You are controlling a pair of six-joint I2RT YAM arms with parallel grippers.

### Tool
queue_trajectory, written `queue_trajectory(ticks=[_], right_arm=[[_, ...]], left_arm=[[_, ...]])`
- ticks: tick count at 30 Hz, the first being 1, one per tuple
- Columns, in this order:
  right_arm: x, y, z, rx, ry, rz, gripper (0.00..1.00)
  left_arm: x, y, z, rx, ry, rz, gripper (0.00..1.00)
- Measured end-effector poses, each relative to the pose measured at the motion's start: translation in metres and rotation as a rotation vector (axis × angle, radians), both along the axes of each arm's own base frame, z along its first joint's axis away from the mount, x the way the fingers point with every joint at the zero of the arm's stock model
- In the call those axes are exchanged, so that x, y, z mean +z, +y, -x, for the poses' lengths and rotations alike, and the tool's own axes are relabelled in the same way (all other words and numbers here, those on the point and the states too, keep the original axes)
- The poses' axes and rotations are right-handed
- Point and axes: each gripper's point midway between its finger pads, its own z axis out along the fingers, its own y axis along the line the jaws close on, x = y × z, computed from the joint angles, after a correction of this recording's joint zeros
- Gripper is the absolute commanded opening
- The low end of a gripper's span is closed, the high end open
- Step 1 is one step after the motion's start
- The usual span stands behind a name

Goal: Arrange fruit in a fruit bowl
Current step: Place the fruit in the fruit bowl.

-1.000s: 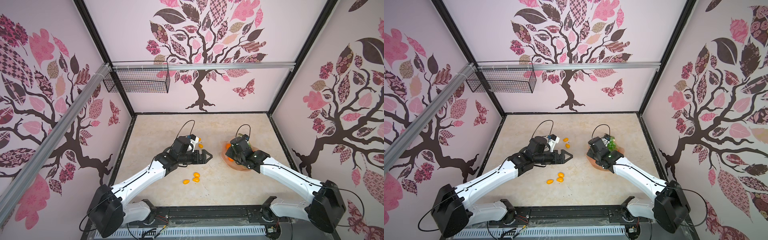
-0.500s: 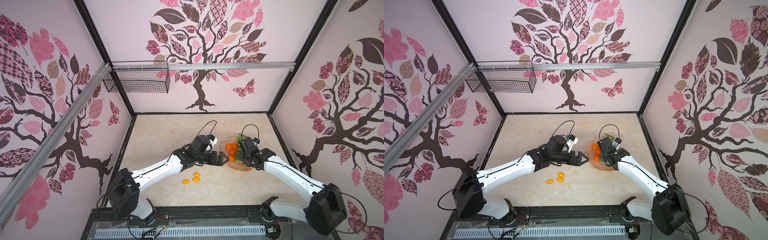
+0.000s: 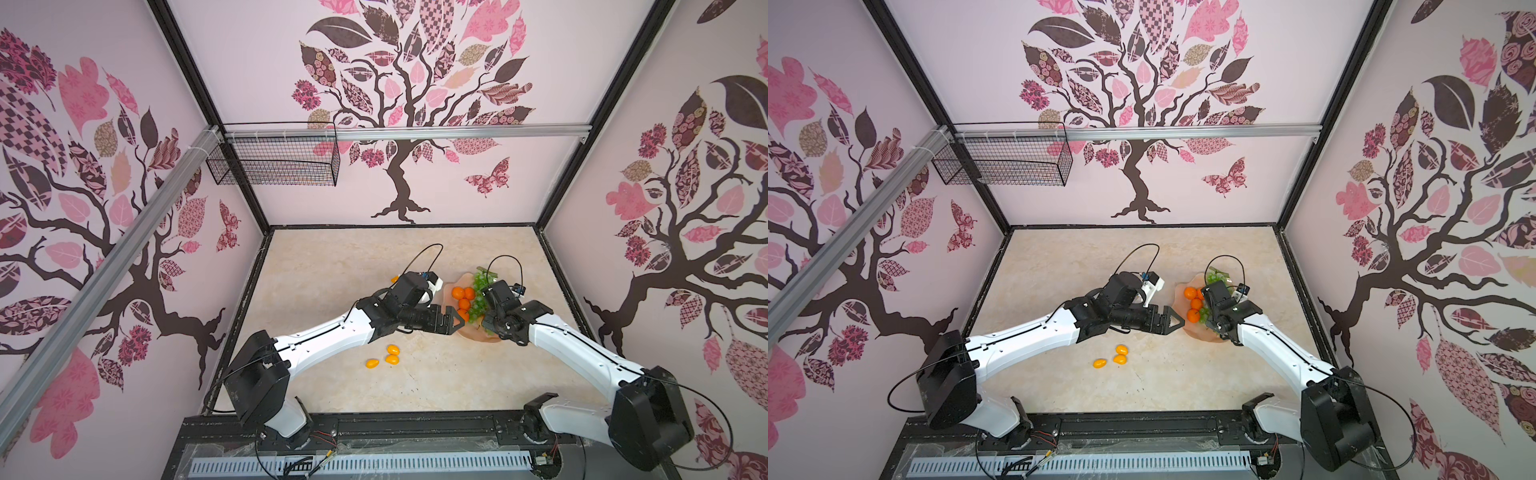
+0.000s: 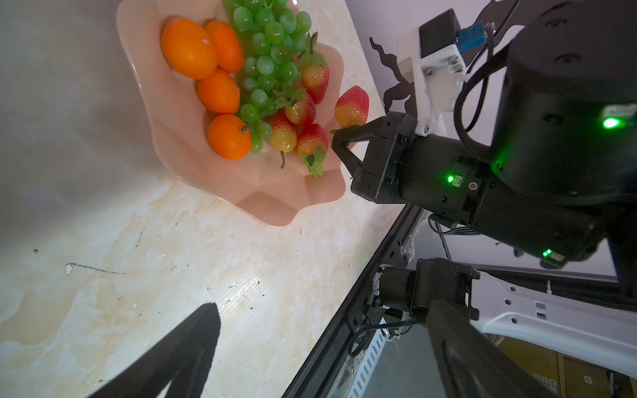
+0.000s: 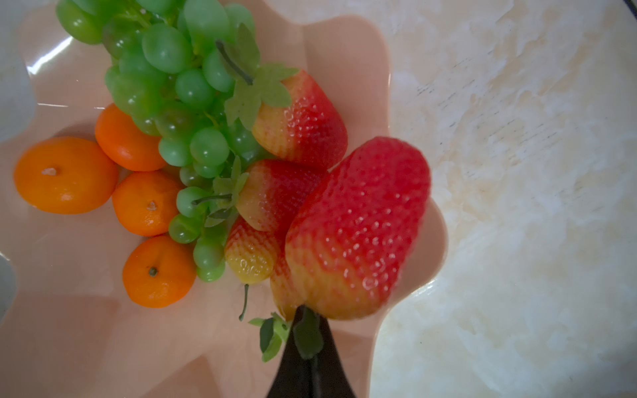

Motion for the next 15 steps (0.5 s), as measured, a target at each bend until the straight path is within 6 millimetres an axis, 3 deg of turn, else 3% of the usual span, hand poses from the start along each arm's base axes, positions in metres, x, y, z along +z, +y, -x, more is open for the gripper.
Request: queue_trajectory(ticks=[4, 7, 15], right_arm=[[-0.0007, 0.0010, -0.0027, 0.007, -0.002, -0.016, 0.01], [-0.0006, 0.0027, -0.0037, 0.015, -0.004, -0.022, 0.10], [-0.0069, 0.0031, -0.0002, 0.018, 0.008, -0.029, 0.19]], left_arm=[[-0.0008, -0.0003, 0.0003, -0.001, 0.001, -0.001, 0.98], [-0.0015, -0.0006, 0.0004, -0.002, 0.002, -0.002, 0.98], [0.0007, -0.0032, -0.0007, -0.003, -0.001, 0.001, 0.98]])
